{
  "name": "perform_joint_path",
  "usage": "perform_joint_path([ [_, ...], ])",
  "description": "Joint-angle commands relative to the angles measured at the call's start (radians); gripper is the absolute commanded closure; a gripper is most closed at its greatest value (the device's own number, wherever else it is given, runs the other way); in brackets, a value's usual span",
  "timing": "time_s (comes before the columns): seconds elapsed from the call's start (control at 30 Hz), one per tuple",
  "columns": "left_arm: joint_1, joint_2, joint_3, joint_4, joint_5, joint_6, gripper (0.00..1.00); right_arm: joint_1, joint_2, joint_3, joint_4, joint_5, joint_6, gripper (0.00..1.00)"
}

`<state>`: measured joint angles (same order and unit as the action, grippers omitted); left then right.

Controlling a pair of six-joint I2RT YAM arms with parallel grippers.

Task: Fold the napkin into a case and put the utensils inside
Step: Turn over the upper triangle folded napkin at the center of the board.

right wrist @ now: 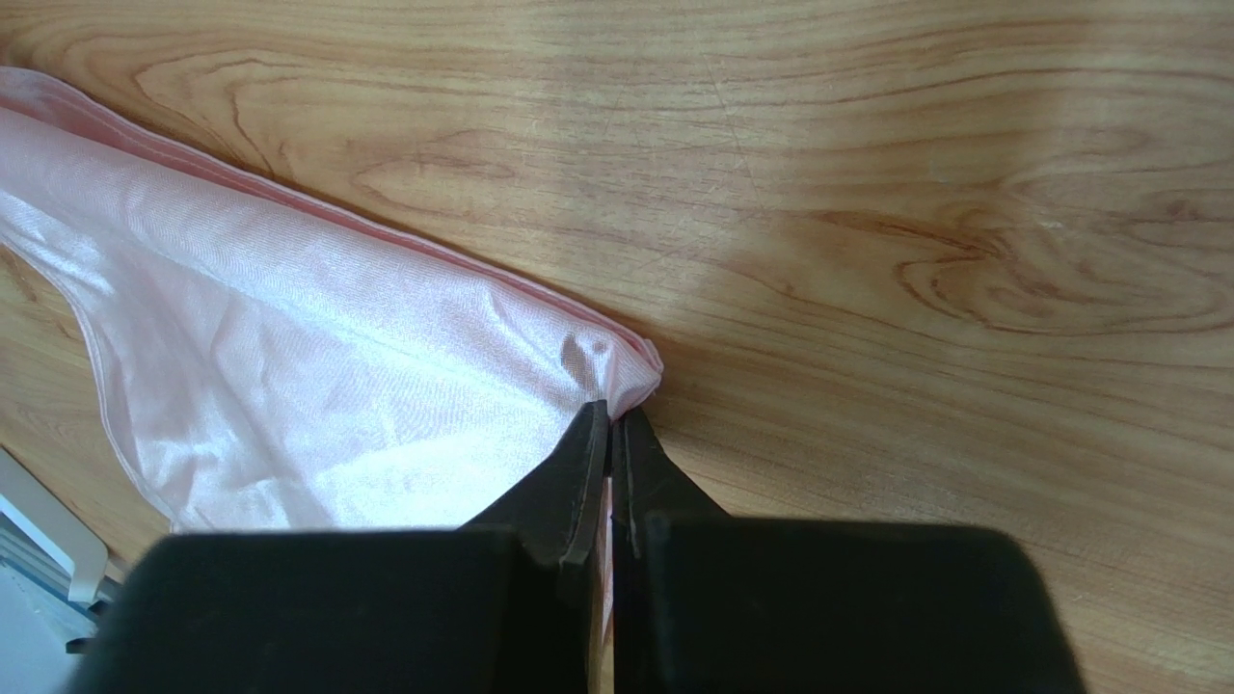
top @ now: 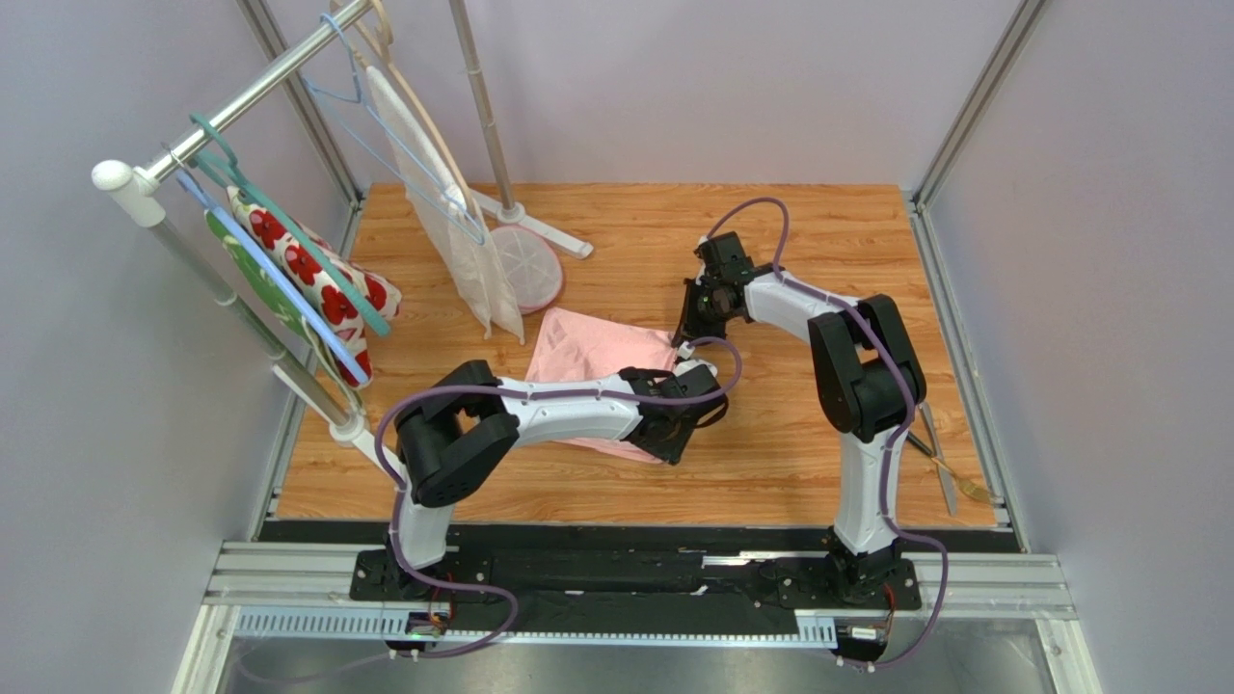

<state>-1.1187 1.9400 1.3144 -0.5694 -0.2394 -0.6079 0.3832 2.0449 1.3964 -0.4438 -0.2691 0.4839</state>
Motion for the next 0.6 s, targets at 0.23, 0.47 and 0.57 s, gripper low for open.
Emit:
perform_joint_path([
  [0.23, -0.023, 0.086, 0.002, -0.030, -0.098, -0.018, 0.73, 0.006, 0.024, -0.013, 0.053, 0.008, 0.028, 1.00],
  [0.47, -0.021, -0.060, -0.010, -0.088, -0.144, -0.004, 1.00, 0.005, -0.014, -0.007, 0.119, -0.059, 0.053, 1.00],
  [0.57, -0.020, -0.152, -0.029, -0.109, -0.140, 0.010, 1.00, 0.008, -0.052, 0.015, 0.097, -0.064, 0.058, 1.00],
])
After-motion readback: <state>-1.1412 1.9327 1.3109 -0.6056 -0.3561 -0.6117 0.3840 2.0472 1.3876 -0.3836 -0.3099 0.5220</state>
